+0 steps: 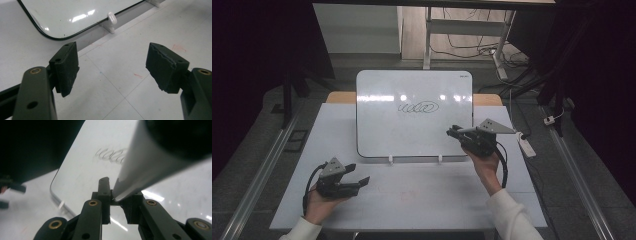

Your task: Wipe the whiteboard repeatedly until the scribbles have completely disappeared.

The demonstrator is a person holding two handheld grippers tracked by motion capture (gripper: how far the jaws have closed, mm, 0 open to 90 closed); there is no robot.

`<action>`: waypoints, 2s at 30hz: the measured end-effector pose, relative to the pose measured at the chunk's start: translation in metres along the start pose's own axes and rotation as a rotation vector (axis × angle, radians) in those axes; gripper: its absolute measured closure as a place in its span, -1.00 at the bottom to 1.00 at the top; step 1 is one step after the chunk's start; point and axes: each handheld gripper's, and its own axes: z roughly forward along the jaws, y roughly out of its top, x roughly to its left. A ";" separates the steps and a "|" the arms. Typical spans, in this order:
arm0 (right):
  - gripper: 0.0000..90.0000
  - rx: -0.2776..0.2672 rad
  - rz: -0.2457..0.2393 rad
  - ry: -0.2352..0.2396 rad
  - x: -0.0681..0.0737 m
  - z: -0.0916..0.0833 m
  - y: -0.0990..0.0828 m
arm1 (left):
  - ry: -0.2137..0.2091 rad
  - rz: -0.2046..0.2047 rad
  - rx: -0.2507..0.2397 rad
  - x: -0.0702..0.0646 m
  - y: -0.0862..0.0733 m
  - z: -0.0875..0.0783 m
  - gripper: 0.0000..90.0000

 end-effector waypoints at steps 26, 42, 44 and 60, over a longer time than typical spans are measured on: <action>0.71 0.081 -0.059 -0.083 -0.035 0.098 0.032 | -0.009 0.002 0.026 0.005 -0.004 0.007 -0.39; 0.71 0.037 0.025 -0.130 -0.039 0.095 0.032 | -0.009 0.010 0.022 0.003 -0.003 0.006 -0.39; 0.71 0.091 -0.020 -0.057 -0.027 0.103 0.026 | -0.009 0.006 0.024 0.004 -0.003 0.006 -0.39; 0.71 0.023 0.005 -0.134 -0.046 0.099 0.040 | -0.007 0.008 0.026 0.003 -0.003 0.006 -0.39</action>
